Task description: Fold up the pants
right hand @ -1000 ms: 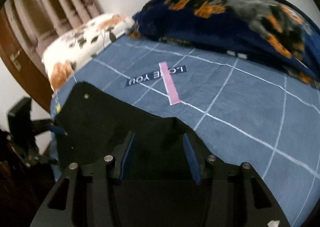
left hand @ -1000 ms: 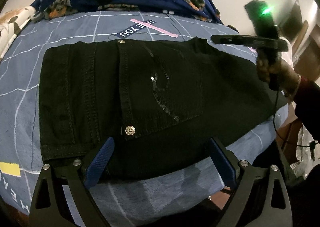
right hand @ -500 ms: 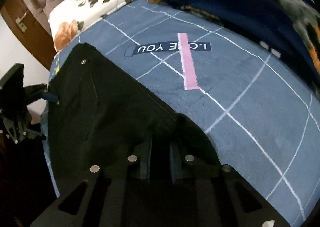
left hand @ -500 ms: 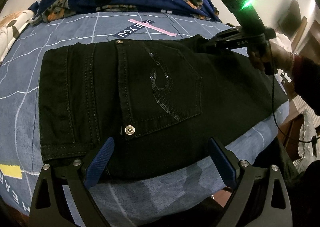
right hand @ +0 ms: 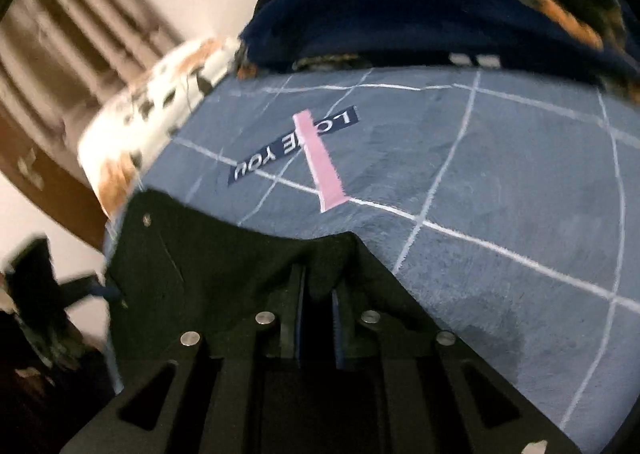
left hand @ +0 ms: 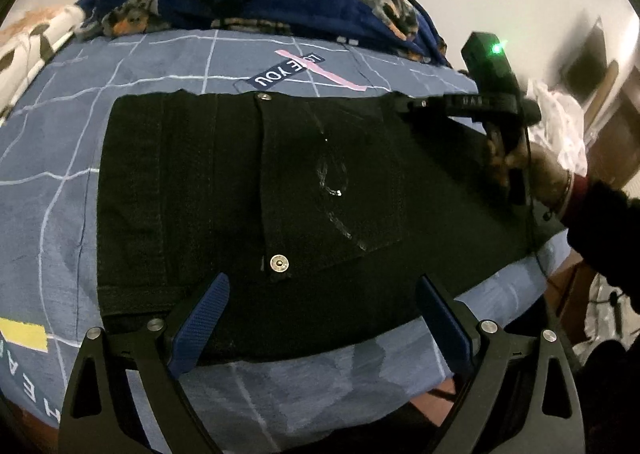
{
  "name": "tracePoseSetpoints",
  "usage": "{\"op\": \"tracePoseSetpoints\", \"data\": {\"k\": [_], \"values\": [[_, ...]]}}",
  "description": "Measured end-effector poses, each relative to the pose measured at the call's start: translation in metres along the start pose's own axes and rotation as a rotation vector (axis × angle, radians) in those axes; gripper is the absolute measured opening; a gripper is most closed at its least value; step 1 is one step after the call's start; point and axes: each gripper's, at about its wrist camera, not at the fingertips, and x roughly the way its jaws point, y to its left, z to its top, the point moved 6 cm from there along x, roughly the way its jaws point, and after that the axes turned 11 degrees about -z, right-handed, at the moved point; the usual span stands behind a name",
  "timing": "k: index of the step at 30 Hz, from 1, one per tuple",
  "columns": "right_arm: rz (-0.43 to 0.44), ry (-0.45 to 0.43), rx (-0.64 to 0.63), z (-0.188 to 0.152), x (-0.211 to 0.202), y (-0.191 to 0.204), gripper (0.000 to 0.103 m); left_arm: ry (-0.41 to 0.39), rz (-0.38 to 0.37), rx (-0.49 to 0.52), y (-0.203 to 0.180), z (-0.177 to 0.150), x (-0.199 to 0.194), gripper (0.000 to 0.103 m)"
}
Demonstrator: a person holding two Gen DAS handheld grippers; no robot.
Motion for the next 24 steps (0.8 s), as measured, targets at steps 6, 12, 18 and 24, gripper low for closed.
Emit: {"op": "tracePoseSetpoints", "data": {"k": [6,12,18,24], "values": [[0.084,0.019,0.093,0.001,0.001,-0.010,0.010,0.015,0.026,0.042,-0.002,-0.003,0.003,0.094],[0.090,-0.011,0.135,0.003,-0.004,-0.019,0.015,0.013,0.005,0.016,0.001,-0.001,0.000,0.094],[-0.077,-0.038,0.054,0.005,-0.003,-0.010,0.014,0.014,0.010,0.022,0.002,0.000,0.001,0.094],[-0.156,-0.053,0.022,0.007,0.002,-0.009,0.011,-0.003,-0.003,-0.024,0.006,0.004,-0.009,0.086]]}}
